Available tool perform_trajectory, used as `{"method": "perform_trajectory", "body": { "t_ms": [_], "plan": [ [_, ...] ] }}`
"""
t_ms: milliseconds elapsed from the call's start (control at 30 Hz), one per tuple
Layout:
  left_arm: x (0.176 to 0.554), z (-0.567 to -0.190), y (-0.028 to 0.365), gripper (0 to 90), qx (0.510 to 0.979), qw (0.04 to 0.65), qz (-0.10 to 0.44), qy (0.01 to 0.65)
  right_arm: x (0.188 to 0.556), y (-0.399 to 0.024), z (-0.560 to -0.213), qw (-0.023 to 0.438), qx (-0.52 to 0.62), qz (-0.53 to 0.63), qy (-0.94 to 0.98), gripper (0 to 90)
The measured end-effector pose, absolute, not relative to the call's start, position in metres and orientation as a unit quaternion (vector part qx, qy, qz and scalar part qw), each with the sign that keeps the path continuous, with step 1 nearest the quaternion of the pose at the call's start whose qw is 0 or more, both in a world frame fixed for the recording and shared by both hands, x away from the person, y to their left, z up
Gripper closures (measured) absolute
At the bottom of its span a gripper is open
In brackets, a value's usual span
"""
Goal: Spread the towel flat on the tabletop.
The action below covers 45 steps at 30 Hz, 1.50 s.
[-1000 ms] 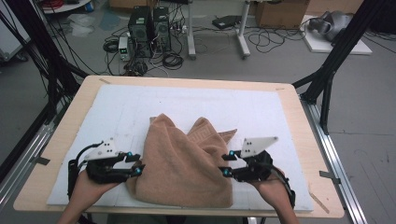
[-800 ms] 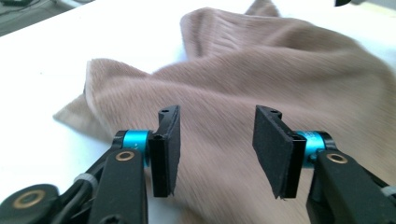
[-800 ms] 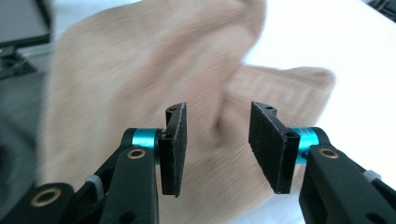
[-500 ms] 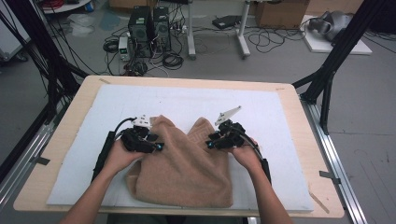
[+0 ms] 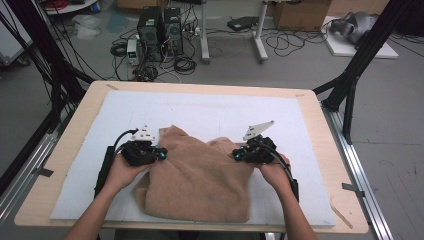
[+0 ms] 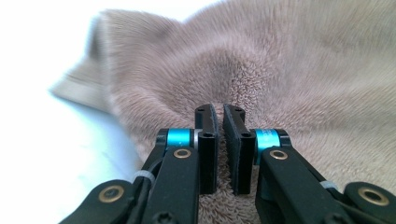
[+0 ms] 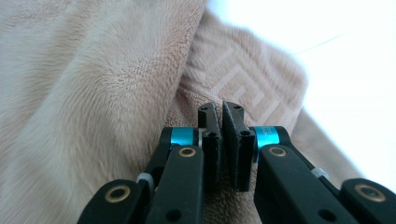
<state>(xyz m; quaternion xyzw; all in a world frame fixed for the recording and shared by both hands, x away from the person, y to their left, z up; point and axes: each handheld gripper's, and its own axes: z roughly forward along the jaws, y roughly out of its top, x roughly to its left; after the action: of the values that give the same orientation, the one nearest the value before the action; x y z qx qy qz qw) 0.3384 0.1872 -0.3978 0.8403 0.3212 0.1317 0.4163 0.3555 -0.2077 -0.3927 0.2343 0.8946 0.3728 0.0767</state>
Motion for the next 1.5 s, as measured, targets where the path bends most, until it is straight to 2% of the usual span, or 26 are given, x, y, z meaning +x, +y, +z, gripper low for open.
{"method": "perform_trajectory", "body": {
  "t_ms": [200, 333, 467, 600, 767, 900, 1000, 1100, 1267, 1300, 1333, 1367, 1500],
  "plan": [
    [0.333, -0.379, 0.198, 84.4, 0.82, 0.442, 0.16, 0.326, 0.344, -0.231, -0.364, 0.122, 0.245, 0.397, 0.876, 86.1],
    [0.319, -0.382, 0.2, 84.4, 0.836, 0.426, 0.149, 0.312, 0.328, -0.235, -0.36, 0.11, 0.234, 0.403, 0.878, 86.1],
    [0.292, -0.405, 0.209, 84.4, 0.848, 0.412, 0.112, 0.314, 0.301, -0.228, -0.391, 0.065, 0.217, 0.369, 0.901, 86.2],
    [0.282, -0.422, 0.217, 84.4, 0.859, 0.397, 0.077, 0.313, 0.29, -0.225, -0.409, 0.048, 0.216, 0.358, 0.907, 86.3],
    [0.278, -0.427, 0.222, 83.9, 0.853, 0.411, 0.052, 0.317, 0.285, -0.218, -0.421, 0.035, 0.208, 0.349, 0.913, 85.9],
    [0.281, -0.408, 0.225, 73.8, 0.844, 0.433, 0.06, 0.311, 0.293, -0.227, -0.396, 0.038, 0.205, 0.397, 0.894, 77.4],
    [0.287, -0.388, 0.222, 70.2, 0.839, 0.448, 0.072, 0.299, 0.303, -0.229, -0.379, 0.061, 0.207, 0.4, 0.891, 73.2],
    [0.295, -0.373, 0.212, 68.1, 0.843, 0.45, 0.083, 0.284, 0.315, -0.227, -0.372, 0.065, 0.213, 0.404, 0.887, 71.0],
    [0.318, -0.368, 0.195, 65.6, 0.848, 0.44, 0.107, 0.275, 0.332, -0.224, -0.375, 0.06, 0.23, 0.408, 0.881, 67.5],
    [0.323, -0.37, 0.19, 58.7, 0.848, 0.439, 0.115, 0.275, 0.339, -0.22, -0.383, 0.057, 0.234, 0.397, 0.886, 63.6],
    [0.327, -0.373, 0.186, 58.7, 0.851, 0.431, 0.134, 0.268, 0.339, -0.22, -0.383, 0.057, 0.234, 0.397, 0.886, 63.6],
    [0.332, -0.377, 0.183, 54.9, 0.854, 0.425, 0.139, 0.267, 0.342, -0.216, -0.392, 0.046, 0.239, 0.39, 0.888, 56.9],
    [0.351, -0.399, 0.173, 51.5, 0.872, 0.382, 0.106, 0.287, 0.342, -0.209, -0.413, 0.04, 0.243, 0.363, 0.899, 54.8]
  ]
}}
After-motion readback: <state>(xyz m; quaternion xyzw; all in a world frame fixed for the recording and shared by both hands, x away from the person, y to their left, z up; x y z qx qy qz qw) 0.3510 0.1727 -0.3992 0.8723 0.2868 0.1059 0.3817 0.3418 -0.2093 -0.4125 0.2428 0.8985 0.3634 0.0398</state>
